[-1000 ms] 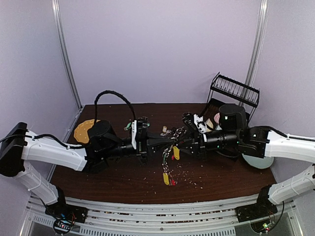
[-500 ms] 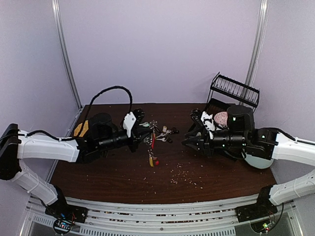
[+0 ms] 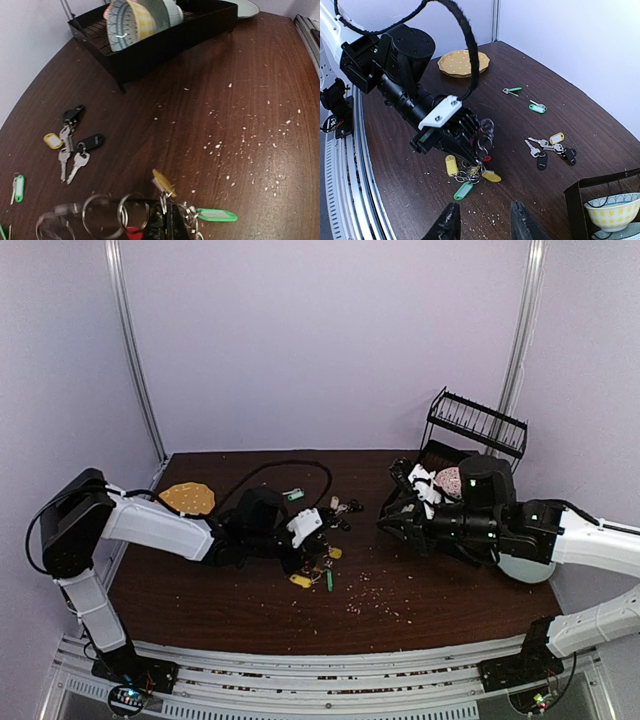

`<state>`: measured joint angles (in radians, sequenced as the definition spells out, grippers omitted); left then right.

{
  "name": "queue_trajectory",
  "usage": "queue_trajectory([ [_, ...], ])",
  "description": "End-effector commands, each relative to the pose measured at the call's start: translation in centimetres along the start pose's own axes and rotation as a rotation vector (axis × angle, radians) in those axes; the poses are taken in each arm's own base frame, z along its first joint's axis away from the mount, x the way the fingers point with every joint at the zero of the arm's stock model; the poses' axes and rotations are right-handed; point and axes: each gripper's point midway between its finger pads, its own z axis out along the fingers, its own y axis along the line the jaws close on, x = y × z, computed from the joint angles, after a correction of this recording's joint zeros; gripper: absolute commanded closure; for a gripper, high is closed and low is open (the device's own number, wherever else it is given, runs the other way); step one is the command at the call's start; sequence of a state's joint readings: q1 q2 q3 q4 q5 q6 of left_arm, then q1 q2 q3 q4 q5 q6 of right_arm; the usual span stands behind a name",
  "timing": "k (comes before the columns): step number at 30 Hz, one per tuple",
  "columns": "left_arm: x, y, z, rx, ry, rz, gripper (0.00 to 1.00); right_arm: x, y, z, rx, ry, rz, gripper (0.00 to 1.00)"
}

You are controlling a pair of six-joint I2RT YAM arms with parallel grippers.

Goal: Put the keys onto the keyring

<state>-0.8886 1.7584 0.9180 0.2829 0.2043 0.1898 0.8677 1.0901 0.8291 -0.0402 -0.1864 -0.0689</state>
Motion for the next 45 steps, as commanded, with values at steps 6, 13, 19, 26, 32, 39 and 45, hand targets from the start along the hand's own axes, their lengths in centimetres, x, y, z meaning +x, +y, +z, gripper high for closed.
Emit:
queue_trajectory([
  [6, -1.4, -1.0, 2.7, 0.019, -0.015, -0.042, 0.52, 0.8, -4.8, -1.2, 0.214, 0.032, 0.129, 0.55],
  [13, -5.5, 6.6, -2.8, -0.217, -0.155, -0.290, 0.28, 1.4, -11.2, -3.9, 0.472, -0.022, 0.306, 0.31],
  [19, -0.1, 17.3, -11.5, -0.671, -0.078, -0.505, 0.25, 2.8, -19.3, -10.8, 0.843, -0.183, 0.474, 0.08],
  [26, 9.2, 25.0, -25.1, -1.158, -0.072, -0.687, 0.24, 9.4, -25.7, -17.4, 1.211, -0.264, 0.632, 0.00],
  [32, 12.3, 25.2, -31.0, -1.429, -0.156, -0.597, 0.19, 13.9, -27.2, -18.6, 1.393, -0.277, 0.623, 0.00],
  [39, 13.2, 25.7, -31.2, -1.441, -0.187, -0.491, 0.17, 16.3, -28.7, -18.8, 1.512, -0.269, 0.637, 0.00],
  [45, 12.0, 25.9, -30.1, -1.370, -0.227, -0.448, 0.17, 17.6, -29.1, -17.8, 1.521, -0.192, 0.654, 0.00],
])
